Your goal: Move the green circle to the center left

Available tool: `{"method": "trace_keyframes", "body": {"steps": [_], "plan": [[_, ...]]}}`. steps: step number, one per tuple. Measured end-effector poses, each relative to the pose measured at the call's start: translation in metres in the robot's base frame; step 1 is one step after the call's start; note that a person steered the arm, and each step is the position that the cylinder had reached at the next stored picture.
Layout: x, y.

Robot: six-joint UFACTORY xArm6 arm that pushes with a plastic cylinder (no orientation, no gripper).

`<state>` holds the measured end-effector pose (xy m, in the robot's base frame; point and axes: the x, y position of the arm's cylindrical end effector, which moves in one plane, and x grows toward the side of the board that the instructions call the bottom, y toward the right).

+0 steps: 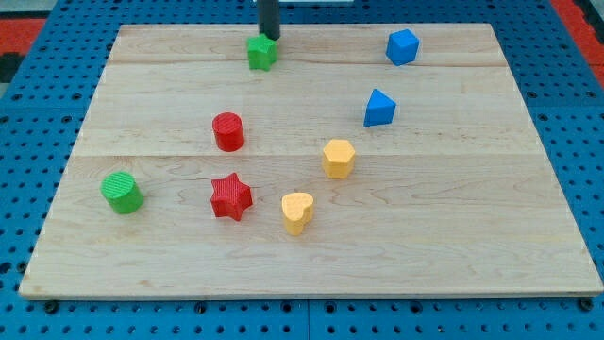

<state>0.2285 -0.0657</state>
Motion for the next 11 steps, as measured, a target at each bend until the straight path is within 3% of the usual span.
{"method": "trace_keyframes", "body": {"steps": [1, 2, 3, 4, 5, 7, 8, 9, 10, 11], "plan": [[0.049, -0.005], [0.045, -0.014], [0.075, -0.128], [0.148, -0.15], [0.191, -0.104], [0.29, -0.107], [0.306, -0.163], [0.289, -0.202], [0.267, -0.224], [0.279, -0.218]]}}
